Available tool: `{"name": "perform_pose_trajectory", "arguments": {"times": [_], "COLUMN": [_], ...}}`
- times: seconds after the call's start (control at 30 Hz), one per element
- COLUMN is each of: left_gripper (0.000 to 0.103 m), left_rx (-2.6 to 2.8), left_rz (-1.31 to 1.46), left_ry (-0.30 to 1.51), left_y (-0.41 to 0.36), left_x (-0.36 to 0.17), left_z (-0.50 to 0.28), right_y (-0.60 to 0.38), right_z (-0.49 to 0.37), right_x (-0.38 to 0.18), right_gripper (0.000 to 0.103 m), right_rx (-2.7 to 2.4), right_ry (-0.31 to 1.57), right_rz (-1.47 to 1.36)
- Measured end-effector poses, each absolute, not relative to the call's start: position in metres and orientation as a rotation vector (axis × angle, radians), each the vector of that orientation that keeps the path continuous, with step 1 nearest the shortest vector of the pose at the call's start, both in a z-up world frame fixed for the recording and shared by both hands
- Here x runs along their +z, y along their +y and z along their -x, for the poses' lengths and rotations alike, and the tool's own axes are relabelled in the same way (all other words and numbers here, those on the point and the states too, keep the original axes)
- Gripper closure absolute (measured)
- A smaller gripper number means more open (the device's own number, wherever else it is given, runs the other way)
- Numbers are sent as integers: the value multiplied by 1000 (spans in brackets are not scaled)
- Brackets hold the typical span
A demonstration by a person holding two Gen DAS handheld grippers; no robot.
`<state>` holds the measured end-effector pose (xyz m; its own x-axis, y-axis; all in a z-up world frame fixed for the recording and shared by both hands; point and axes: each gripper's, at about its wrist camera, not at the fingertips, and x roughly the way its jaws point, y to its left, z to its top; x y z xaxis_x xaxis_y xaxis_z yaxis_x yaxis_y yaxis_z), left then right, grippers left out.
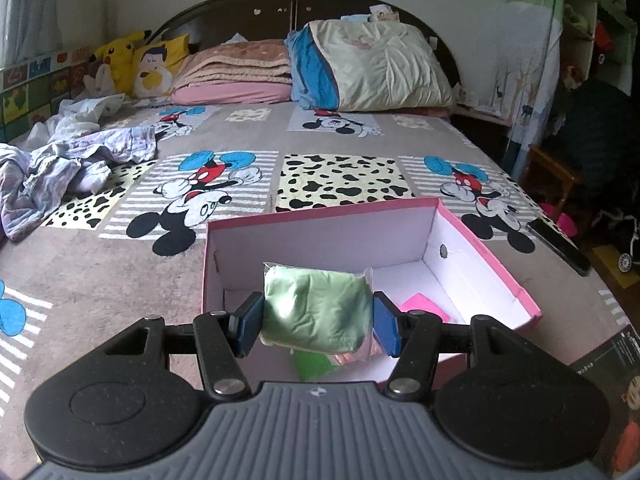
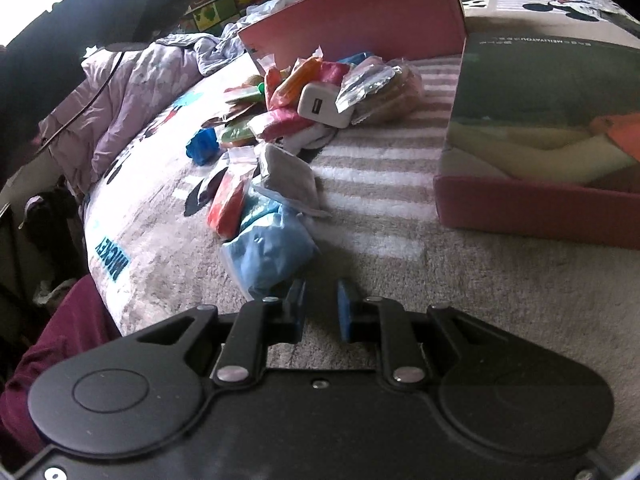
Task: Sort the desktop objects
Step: 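Lift the light green packet with the left tool over the pink shoebox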
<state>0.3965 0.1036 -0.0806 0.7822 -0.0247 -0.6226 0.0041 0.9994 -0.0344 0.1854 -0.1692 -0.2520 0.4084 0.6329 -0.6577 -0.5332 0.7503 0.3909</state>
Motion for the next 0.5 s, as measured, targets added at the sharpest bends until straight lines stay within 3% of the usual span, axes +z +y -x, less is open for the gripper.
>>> {"name": "perform_pose_trajectory", "arguments": {"times": [0.5], "left_gripper": [46], "left_rx": [6], "left_rz": [21], "left_ry": [730], "left_y": [100], "left_x": [-91], "left_z": [-439], "right_y": [-166], "right_z": [-182], "right_x": [-251], "right_gripper": [89], "right_rx": [729], "right_ry": [869], "right_rz": [-94]}}
